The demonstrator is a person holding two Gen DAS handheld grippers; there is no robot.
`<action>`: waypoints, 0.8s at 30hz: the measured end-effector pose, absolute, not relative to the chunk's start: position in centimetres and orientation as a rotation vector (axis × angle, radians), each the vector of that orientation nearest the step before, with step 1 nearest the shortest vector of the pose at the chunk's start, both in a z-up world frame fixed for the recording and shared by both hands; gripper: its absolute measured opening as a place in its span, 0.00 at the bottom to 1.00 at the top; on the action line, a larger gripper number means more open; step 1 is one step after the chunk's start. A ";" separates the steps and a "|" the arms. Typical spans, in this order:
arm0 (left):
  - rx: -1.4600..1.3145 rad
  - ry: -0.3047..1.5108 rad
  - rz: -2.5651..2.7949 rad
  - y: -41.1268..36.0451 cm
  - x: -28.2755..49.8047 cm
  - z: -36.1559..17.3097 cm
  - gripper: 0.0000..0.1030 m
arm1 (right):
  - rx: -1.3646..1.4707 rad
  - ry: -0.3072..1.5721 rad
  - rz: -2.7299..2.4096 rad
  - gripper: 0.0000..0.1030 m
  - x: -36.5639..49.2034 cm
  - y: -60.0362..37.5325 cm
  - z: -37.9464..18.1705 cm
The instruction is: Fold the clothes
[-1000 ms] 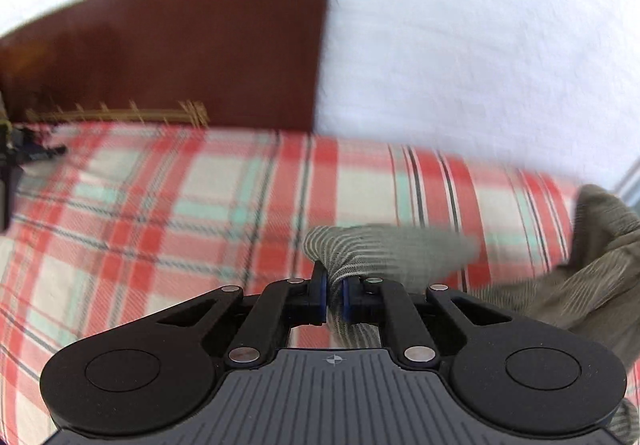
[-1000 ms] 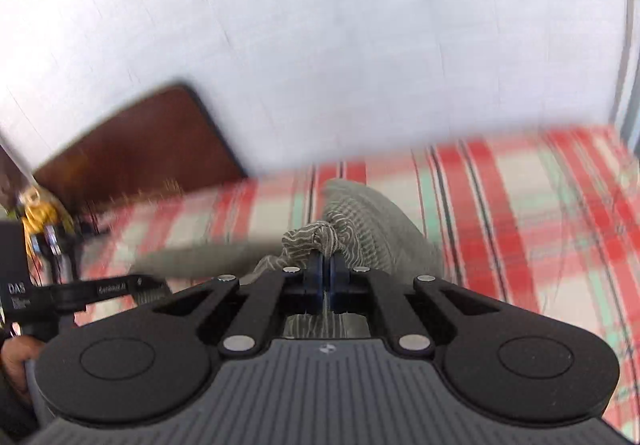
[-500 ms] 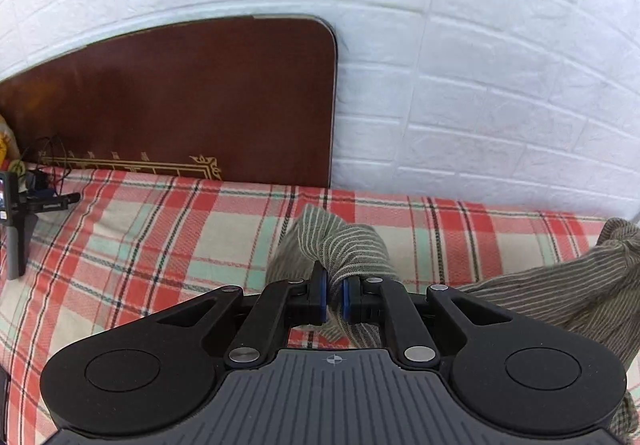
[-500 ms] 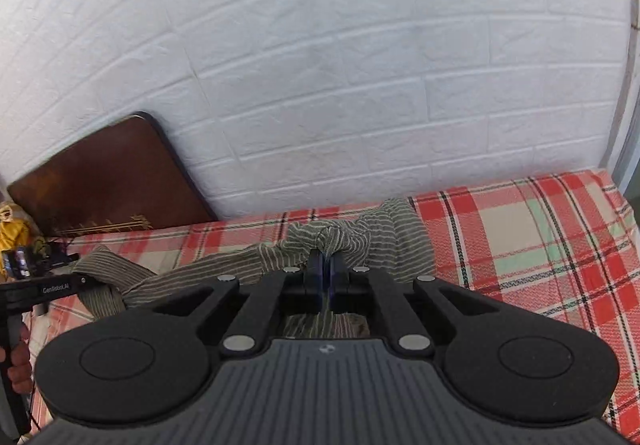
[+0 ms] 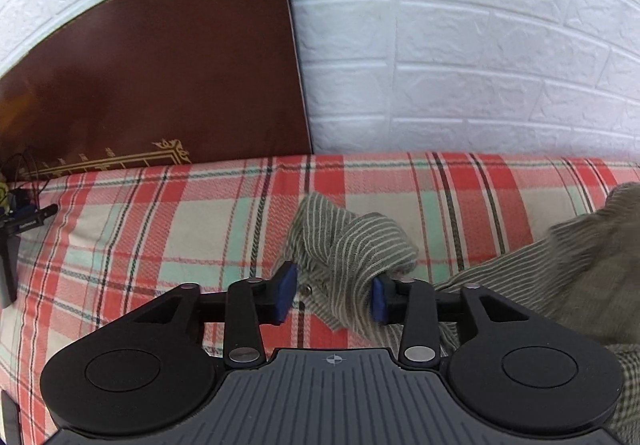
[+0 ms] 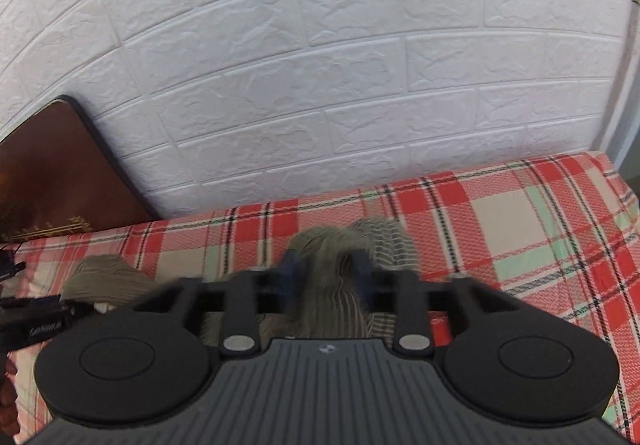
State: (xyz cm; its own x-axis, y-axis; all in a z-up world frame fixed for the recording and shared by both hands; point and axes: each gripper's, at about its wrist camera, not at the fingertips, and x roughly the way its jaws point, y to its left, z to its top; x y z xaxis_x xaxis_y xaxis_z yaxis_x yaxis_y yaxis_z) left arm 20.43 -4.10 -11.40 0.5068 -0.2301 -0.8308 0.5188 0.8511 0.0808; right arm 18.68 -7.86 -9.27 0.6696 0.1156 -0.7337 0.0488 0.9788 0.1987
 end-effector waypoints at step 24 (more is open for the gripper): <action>0.462 1.027 -0.659 1.7 9.1 -16.2 0.78 | 0.310 1.027 -0.019 0.68 0.4 -19.5 -16.2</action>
State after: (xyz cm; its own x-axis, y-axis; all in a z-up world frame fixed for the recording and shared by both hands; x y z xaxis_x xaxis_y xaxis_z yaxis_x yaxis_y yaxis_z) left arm 9.07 1.72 -16.19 0.3554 -0.2823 -0.8911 0.6929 0.7194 0.0484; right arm 0.43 -19.46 -16.17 0.5209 0.1292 -0.8438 0.1599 0.9562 0.2451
